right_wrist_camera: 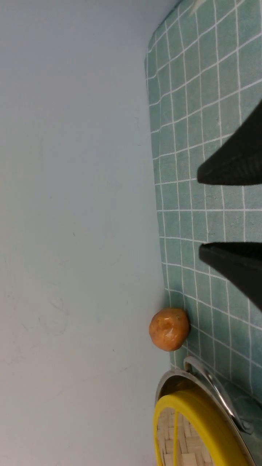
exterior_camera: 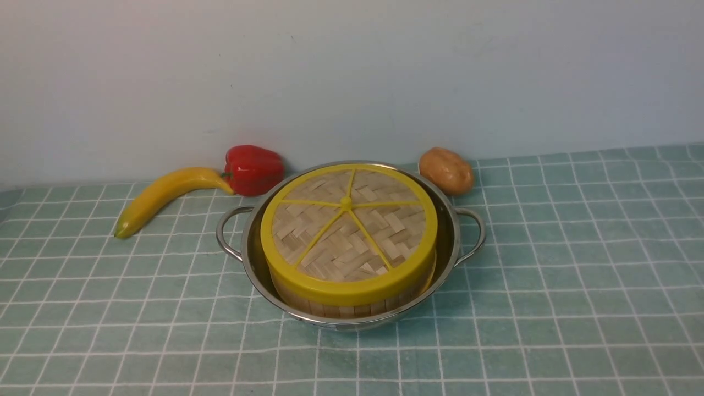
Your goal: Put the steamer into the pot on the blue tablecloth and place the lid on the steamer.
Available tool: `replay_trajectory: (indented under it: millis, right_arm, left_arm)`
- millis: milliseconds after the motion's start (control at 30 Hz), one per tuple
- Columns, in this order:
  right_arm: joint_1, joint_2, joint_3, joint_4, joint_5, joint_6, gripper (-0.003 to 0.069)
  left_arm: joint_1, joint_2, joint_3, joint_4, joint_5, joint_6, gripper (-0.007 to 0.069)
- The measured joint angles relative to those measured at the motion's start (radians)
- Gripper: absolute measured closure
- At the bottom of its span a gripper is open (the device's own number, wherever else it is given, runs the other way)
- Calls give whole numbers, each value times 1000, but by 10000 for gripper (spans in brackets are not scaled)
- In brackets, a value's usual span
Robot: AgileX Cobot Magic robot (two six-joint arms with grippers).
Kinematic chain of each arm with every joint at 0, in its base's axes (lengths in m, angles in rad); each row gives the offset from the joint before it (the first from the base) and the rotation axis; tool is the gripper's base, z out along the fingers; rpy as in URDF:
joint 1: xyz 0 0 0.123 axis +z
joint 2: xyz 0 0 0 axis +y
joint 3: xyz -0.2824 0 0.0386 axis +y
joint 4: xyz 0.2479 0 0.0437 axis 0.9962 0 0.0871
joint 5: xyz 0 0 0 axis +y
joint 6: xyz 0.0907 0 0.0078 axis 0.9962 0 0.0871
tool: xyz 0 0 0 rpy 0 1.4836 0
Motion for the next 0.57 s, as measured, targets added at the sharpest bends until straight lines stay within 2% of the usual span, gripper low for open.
replay_trajectory:
  millis: [567]
  right_arm:
    - [0, 0, 0, 0, 0, -1, 416]
  left_arm:
    - [0, 0, 0, 0, 0, 0, 405]
